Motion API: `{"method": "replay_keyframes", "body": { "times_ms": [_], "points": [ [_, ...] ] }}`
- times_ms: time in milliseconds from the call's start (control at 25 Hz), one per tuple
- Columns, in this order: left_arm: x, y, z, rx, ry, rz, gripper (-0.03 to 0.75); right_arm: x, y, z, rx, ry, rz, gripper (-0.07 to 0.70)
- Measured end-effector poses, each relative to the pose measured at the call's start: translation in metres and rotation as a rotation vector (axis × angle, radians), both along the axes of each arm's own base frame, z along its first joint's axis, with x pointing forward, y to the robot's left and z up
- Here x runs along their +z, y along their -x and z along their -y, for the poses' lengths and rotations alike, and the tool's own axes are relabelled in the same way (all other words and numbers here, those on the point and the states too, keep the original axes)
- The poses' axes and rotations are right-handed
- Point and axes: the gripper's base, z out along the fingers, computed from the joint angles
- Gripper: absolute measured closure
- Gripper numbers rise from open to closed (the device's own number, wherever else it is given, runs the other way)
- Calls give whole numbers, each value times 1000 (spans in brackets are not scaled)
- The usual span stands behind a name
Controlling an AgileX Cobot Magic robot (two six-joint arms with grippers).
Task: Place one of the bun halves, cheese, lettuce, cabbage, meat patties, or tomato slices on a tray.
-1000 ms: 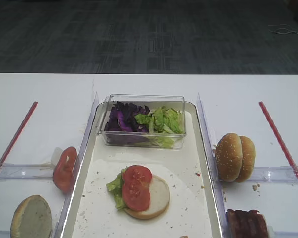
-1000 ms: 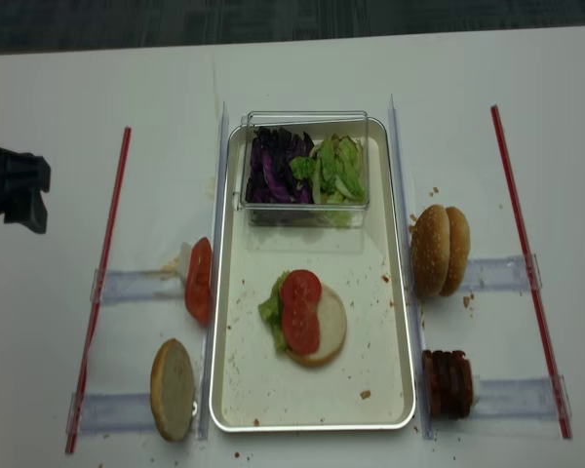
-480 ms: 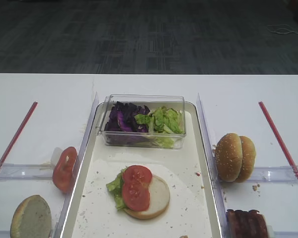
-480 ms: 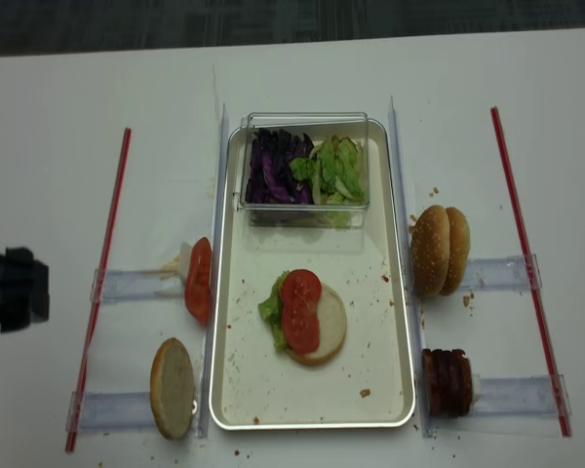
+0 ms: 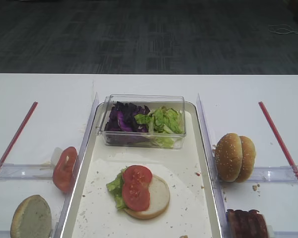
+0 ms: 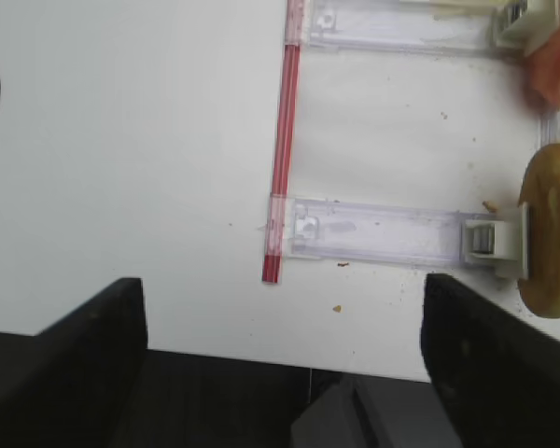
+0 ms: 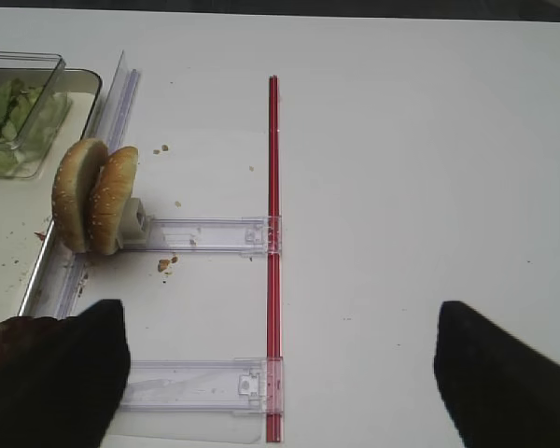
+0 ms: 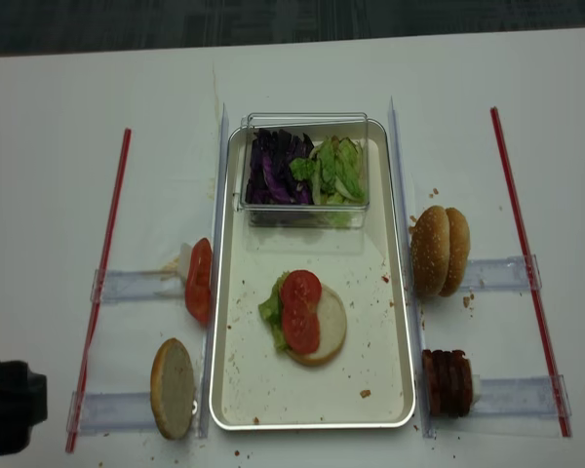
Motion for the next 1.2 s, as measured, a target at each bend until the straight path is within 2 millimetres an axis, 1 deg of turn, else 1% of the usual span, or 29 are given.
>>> {"method": "replay_keyframes", "body": {
  "times_ms": [200, 440, 560, 880, 1000, 1200],
  "points": [
    [-1, 20, 3, 0, -17, 109, 130, 0, 0, 0, 0, 0, 0, -53],
    [3, 40, 6, 0, -34, 225, 133, 0, 0, 0, 0, 0, 0, -53],
    [0, 50, 8, -1, -42, 272, 134, 0, 0, 0, 0, 0, 0, -53],
    [0, 77, 12, -6, -71, 444, 134, 0, 0, 0, 0, 0, 0, -53],
    [-1, 82, 13, -6, -75, 470, 134, 0, 0, 0, 0, 0, 0, -53],
    [-1, 82, 13, -9, -73, 473, 134, 0, 0, 0, 0, 0, 0, -53]
  ]
}}
